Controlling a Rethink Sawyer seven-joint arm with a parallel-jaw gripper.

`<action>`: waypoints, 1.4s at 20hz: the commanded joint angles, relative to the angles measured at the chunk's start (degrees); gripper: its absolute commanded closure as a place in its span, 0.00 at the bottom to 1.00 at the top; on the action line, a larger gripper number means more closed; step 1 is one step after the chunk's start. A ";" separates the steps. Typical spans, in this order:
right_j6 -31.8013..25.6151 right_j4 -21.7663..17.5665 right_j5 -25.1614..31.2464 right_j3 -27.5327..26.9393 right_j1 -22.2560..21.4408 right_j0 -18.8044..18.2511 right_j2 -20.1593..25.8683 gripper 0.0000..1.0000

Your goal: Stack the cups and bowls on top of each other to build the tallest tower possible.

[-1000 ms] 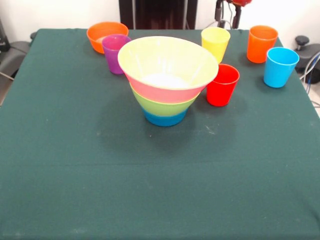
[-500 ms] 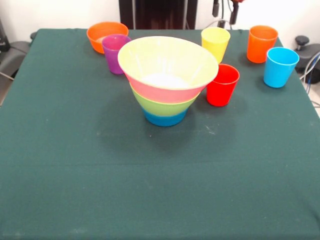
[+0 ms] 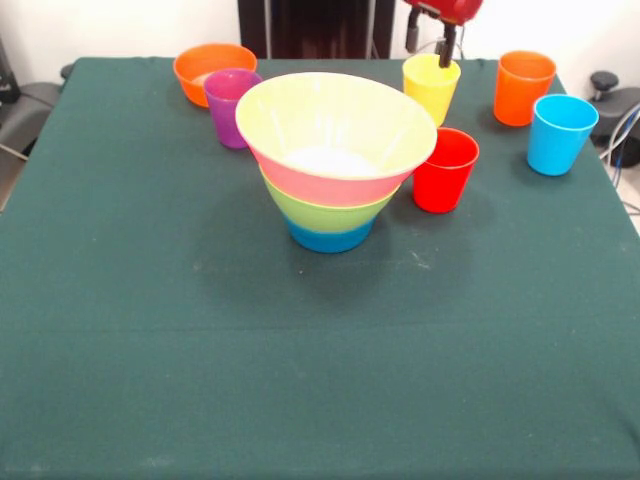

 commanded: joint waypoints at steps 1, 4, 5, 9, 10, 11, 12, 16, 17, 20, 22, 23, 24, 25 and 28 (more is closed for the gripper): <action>7.64 -3.74 -4.77 -0.31 5.65 -1.86 4.78 0.00; 7.82 -4.00 -4.48 -0.40 5.47 -2.09 4.92 0.00; 7.94 -4.00 -4.32 -0.45 5.35 -2.04 4.92 0.00; 8.33 -4.06 -4.24 -0.73 5.51 -1.63 4.80 0.00; 8.36 -4.18 -4.53 -0.88 5.85 -1.65 4.78 0.00; 8.39 -4.31 -4.84 -1.03 6.20 -1.70 4.79 0.00; 8.44 -4.47 -5.24 -1.14 6.59 -1.77 4.81 0.00; 8.47 -4.83 -6.05 -1.43 7.43 -1.94 4.77 0.00; 8.46 -4.95 -6.20 -1.53 7.66 -1.97 4.77 0.00; 8.48 -5.31 -6.97 -2.05 8.78 -1.99 4.62 0.00; 8.36 -5.49 -7.28 -2.61 9.60 -1.93 4.36 0.00; 8.23 -5.61 -7.38 -2.85 9.94 -1.96 4.21 0.00; 8.10 -5.83 -7.49 -2.95 10.17 -2.12 4.17 0.00; 7.92 -6.13 -7.60 -3.04 10.42 -2.43 4.18 0.00; 7.93 -6.83 -8.31 -3.09 11.12 -2.82 4.06 0.00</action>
